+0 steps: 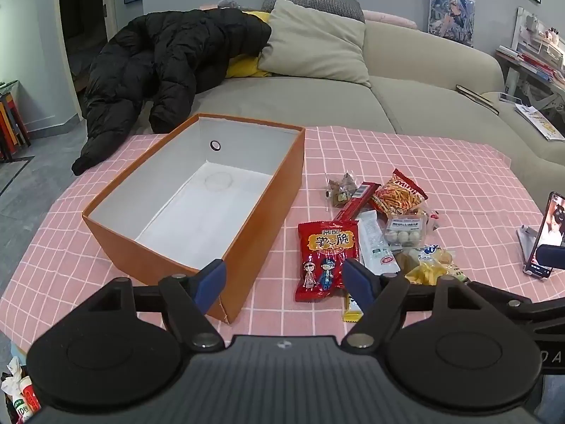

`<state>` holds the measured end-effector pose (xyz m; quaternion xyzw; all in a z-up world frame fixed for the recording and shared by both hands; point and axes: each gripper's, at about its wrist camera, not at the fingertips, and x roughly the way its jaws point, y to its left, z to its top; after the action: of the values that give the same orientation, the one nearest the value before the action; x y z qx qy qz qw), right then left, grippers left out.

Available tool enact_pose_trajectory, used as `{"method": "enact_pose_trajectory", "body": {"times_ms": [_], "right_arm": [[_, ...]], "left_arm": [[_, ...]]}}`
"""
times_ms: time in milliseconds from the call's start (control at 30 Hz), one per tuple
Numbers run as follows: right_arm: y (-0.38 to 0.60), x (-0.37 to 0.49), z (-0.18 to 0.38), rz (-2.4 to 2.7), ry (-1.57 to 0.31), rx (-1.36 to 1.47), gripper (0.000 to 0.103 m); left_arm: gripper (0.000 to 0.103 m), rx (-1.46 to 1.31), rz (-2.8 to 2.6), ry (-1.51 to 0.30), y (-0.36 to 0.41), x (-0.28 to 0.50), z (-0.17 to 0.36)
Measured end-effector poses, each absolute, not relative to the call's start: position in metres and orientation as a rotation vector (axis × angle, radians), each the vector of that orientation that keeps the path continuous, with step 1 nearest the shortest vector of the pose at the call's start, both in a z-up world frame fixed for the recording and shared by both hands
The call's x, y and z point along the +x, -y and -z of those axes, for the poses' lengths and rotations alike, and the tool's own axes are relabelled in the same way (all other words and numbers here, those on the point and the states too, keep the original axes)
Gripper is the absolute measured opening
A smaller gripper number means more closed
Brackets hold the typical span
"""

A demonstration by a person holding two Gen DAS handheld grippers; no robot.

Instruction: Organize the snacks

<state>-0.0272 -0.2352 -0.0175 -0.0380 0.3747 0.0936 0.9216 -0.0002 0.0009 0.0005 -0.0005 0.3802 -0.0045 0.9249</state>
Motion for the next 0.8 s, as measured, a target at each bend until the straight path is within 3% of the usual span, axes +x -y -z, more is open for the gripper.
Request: {"method": "enact_pose_trajectory", "body": {"times_ms": [800], "right_arm": [[0.2304,-0.0299,0.0189,-0.192,-0.782,-0.080,0.099]], "left_arm": [[0.088,0.005,0.002,-0.807,-0.0015,0.0013,0.0029]]}}
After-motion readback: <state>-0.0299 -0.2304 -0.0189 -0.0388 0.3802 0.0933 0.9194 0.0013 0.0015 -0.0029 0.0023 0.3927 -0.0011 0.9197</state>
